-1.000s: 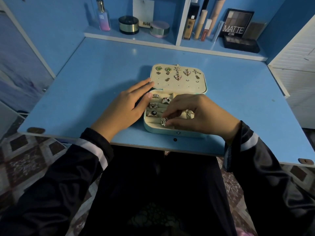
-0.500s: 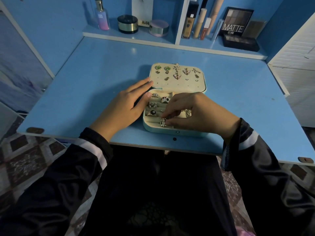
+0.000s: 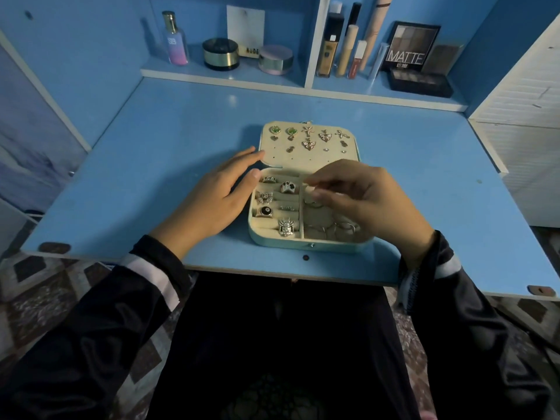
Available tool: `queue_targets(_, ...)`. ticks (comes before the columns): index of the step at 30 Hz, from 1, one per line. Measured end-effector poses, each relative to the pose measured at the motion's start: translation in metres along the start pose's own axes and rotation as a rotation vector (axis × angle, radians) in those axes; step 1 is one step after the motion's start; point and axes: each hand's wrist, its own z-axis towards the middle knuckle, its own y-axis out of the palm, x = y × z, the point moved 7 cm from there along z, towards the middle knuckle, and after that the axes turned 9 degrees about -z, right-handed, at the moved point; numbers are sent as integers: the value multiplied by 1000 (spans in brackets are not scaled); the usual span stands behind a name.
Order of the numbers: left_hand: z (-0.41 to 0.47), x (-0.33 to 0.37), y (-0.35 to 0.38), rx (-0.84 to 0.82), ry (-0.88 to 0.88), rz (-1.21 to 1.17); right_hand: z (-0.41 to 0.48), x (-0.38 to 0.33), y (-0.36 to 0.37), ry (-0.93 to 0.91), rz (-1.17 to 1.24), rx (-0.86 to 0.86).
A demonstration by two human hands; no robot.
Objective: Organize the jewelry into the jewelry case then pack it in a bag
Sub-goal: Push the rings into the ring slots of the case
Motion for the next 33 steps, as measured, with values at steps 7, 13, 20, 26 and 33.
queue_targets(7, 26, -5, 0, -50, -148, -2, 14, 47, -40, 180, 22, 438)
queue_targets(13, 52, -16, 4, -55, -208, 49, 29, 63, -44, 279, -140, 457)
queue_targets(20, 70, -20, 9, -58, -190, 78, 44, 90, -34, 374, -116, 350)
queue_targets(26, 73, -19, 13, -6, -194, 61, 44, 96, -33, 386, -71, 376)
queue_targets(33, 80, -14, 8, 106, -126, -74, 50, 92, -38, 325, 7, 448)
